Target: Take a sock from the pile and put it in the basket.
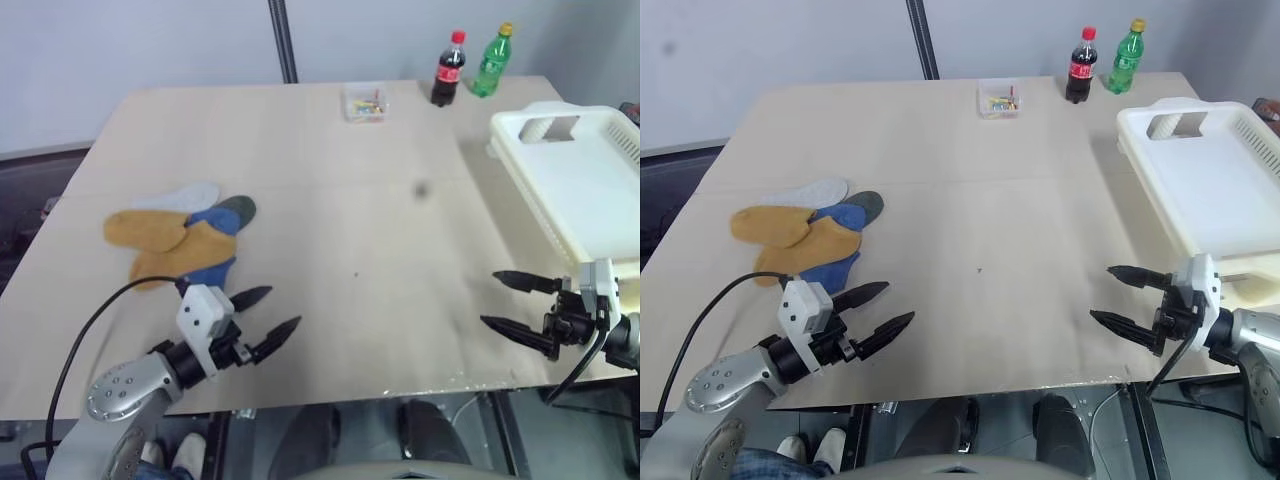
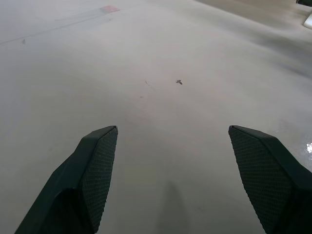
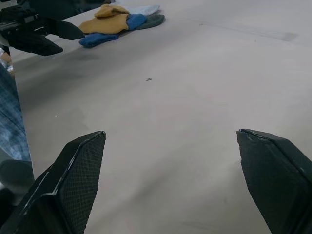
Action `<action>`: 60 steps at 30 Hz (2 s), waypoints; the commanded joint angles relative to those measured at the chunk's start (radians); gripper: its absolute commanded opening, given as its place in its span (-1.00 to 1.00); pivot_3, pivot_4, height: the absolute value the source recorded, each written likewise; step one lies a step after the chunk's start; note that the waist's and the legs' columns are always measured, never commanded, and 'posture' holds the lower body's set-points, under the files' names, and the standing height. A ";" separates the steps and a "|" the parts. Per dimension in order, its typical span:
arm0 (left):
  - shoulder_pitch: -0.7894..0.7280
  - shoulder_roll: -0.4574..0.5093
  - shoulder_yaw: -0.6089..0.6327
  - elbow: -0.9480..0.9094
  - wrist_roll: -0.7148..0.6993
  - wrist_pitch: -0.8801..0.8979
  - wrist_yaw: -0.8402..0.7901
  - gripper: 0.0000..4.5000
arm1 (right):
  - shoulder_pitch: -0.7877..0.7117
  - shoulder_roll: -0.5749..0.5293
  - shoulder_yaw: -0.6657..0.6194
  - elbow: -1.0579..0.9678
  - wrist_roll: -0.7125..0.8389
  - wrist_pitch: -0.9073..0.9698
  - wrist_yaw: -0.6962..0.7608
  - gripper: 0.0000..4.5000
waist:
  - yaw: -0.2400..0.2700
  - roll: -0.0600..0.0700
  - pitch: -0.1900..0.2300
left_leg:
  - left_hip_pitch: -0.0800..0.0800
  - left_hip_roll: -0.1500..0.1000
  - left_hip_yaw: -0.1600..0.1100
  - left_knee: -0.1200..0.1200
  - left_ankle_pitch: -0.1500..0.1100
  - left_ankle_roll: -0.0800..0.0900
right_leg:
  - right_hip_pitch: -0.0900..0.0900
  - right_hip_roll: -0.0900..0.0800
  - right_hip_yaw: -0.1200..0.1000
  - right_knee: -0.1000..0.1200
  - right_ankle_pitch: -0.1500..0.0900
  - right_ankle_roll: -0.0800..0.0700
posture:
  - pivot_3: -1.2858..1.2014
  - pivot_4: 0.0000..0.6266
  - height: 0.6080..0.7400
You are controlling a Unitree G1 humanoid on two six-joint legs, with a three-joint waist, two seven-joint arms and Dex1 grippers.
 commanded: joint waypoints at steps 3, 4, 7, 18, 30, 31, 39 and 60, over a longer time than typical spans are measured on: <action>-0.029 -0.009 -0.005 0.014 -0.001 -0.022 0.002 0.74 | -0.026 0.003 -0.011 -0.015 0.034 0.001 0.015 0.99 | 0.000 0.000 0.000 | 0.000 0.000 0.000 0.000 0.000 0.000 | 0.000 0.000 0.000 0.000 0.000 0.000 | 0.03 -0.52 1.00; -0.034 -0.006 -0.006 0.023 0.004 -0.026 -0.002 0.74 | -0.025 0.003 -0.007 -0.021 0.035 0.000 0.021 0.99 | 0.000 0.000 0.000 | 0.000 0.000 0.000 0.000 0.000 0.000 | 0.000 0.000 0.000 0.000 0.000 0.000 | 0.03 -0.52 1.00; -0.069 -0.003 0.000 0.056 0.020 -0.037 0.004 0.74 | -0.025 0.007 -0.011 -0.033 0.058 -0.002 0.035 0.99 | 0.000 0.000 0.000 | 0.000 0.000 0.000 0.000 0.000 0.000 | 0.000 0.000 0.000 0.000 0.000 0.000 | 0.03 -0.52 1.00; -0.285 0.026 0.114 0.305 0.184 -0.164 0.157 0.74 | -0.086 0.029 0.020 -0.220 0.187 0.078 -0.035 0.99 | -0.001 0.000 0.000 | 0.000 0.000 -0.001 0.000 0.000 0.000 | 0.000 0.001 -0.001 0.002 0.000 0.000 | 0.03 -0.52 1.00; -0.411 0.061 0.171 0.659 0.308 -0.258 0.252 0.74 | -0.122 0.039 0.050 -0.196 0.150 0.069 -0.058 0.99 | 0.003 -0.002 0.000 | -0.002 -0.001 -0.001 0.000 0.000 0.000 | -0.003 0.000 -0.001 0.002 0.000 0.000 | 0.03 -0.52 1.00; -0.421 0.060 0.153 0.695 0.328 -0.289 0.250 0.74 | -0.122 0.039 0.050 -0.196 0.153 0.073 -0.059 0.99 | 0.002 -0.002 0.000 | -0.002 -0.001 -0.001 0.000 0.000 0.000 | -0.003 0.000 -0.001 0.002 0.000 0.000 | 0.03 -0.52 1.00; -0.480 0.087 0.141 0.839 0.362 -0.390 0.253 0.74 | -0.090 0.015 0.036 -0.187 0.131 0.067 -0.037 0.99 | -0.001 -0.004 0.000 | -0.005 -0.001 -0.001 0.000 0.000 -0.001 | -0.008 -0.001 0.000 0.003 0.000 0.000 | 0.03 -0.52 1.00; -0.362 0.068 0.096 0.343 -0.005 -0.048 0.098 -0.98 | -0.059 0.016 0.039 -0.173 0.094 0.034 -0.020 1.00 | -0.001 -0.005 0.000 | -0.006 0.000 0.000 0.000 0.000 -0.001 | -0.008 -0.004 0.001 0.003 0.000 0.000 | 0.03 -0.52 1.00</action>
